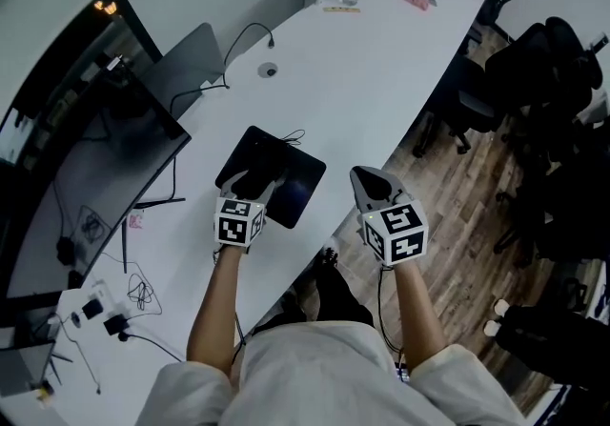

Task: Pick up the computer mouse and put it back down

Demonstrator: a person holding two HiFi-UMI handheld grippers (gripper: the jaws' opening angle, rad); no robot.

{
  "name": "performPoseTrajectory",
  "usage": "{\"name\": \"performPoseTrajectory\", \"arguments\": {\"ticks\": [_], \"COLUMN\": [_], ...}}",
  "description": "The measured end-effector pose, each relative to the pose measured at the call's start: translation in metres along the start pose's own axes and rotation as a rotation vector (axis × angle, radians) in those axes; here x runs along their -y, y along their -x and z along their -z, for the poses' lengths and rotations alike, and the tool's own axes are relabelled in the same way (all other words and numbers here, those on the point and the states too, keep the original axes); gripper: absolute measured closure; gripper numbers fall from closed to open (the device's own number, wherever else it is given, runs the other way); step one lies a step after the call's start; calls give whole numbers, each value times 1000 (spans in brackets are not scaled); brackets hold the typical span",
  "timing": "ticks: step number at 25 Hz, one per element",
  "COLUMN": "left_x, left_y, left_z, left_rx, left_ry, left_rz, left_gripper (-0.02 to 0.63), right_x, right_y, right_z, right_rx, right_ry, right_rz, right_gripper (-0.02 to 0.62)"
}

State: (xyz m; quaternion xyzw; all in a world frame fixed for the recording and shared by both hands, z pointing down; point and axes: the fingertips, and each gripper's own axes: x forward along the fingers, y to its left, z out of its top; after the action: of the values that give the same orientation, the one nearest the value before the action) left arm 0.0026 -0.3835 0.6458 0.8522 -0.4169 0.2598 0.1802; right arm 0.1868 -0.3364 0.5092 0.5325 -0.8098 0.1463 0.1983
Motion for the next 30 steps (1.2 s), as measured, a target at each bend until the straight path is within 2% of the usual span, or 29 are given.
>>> {"name": "performPoseTrajectory", "arguments": {"ticks": [5,7,12,17,22,30], "left_x": [-9,-10,-5,10,22,50], "left_y": [73,105,182,239,291,328], "left_z": [-49,-71,-113,-142,-162,-167], "left_rx": [171,246,426,508,602,634], "left_ry": [-75,-107,-154,-252,-290,-344], "left_rz": [-8,-23,-44,-62,-93,-66], "left_gripper": [542,574,588,588,588,588], "right_x": [-24,-34,-63,-88,-107,-131], "right_y": [29,42,78,106,132,164], "right_z": [-32,-45,-79,-103,-117,-142], "right_rx": [96,130,227,289,323,367], "right_ry": [32,53,94,160,200,243], "right_rz": [39,46,58,60,64,65], "right_gripper": [581,581,581,581,583,583]}}
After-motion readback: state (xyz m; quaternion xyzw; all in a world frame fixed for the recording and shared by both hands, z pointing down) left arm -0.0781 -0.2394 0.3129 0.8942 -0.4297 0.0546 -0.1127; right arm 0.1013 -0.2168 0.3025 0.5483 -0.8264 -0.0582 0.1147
